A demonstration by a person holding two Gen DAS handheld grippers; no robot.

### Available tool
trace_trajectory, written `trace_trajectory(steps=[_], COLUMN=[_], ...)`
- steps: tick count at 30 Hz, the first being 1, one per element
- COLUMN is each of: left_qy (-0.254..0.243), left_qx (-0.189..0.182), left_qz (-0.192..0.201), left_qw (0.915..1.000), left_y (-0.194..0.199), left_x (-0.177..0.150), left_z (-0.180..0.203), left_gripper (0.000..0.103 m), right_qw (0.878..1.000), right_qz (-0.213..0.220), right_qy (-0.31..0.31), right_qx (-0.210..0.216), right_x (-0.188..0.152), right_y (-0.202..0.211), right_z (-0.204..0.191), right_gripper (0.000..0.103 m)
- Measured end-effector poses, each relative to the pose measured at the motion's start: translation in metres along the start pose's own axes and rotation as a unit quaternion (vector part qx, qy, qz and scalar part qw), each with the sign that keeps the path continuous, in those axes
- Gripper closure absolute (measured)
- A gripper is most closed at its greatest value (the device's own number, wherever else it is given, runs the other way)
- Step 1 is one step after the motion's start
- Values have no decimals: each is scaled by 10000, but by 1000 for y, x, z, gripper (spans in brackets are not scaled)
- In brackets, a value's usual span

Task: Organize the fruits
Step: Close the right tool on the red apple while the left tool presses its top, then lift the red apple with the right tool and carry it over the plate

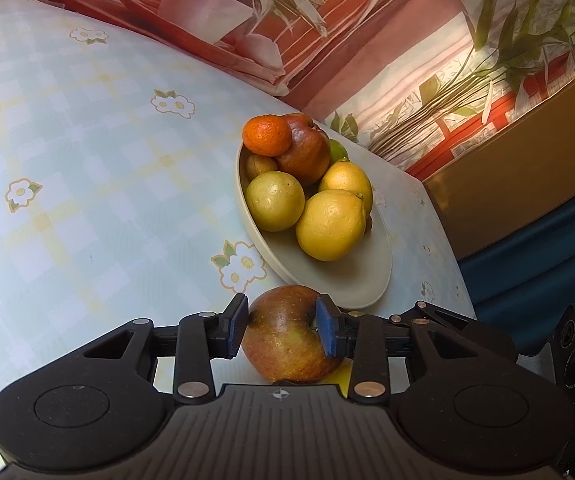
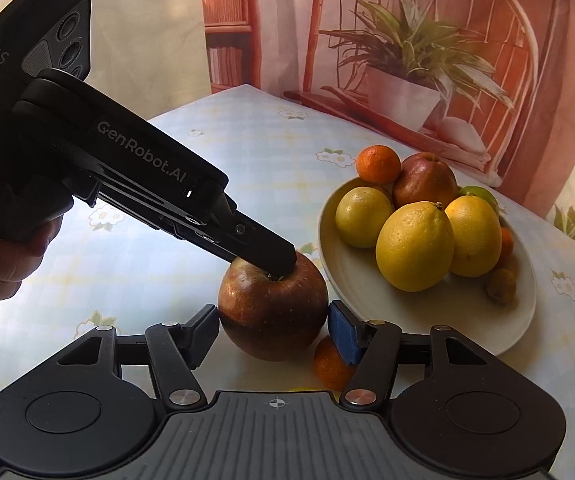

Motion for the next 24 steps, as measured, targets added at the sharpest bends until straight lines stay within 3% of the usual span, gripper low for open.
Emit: trace_trajectory(steps=[5, 11, 24], left_qy=[84, 10, -816], left_qx=[-61, -52, 16], left_qz=[-18, 26, 240], left_qw=[9999, 10000, 9964], left_y=[-1, 3, -2], left_x=[1, 3, 33], left_z=[-2, 6, 76], left_gripper=[64, 64, 64], right_qw=[9995, 9996, 9957], right_qz=[-9, 247, 857], right_qy=[276, 85, -177], right_qx=[-135, -61, -296], right_x=[0, -2, 8], right_y=[-1, 9, 55], right_z=[-6, 1, 47], right_gripper=[48, 49, 48])
Point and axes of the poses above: each gripper's, at about its wrist camera, not at the fingertips, and y roughly against the way its jaws point, z to its right, x to its top, the point moved 4 cm from there along -y, roughly the way its jaws point, and after that the axes turned 5 degrees about y, right-handed, at the moved point
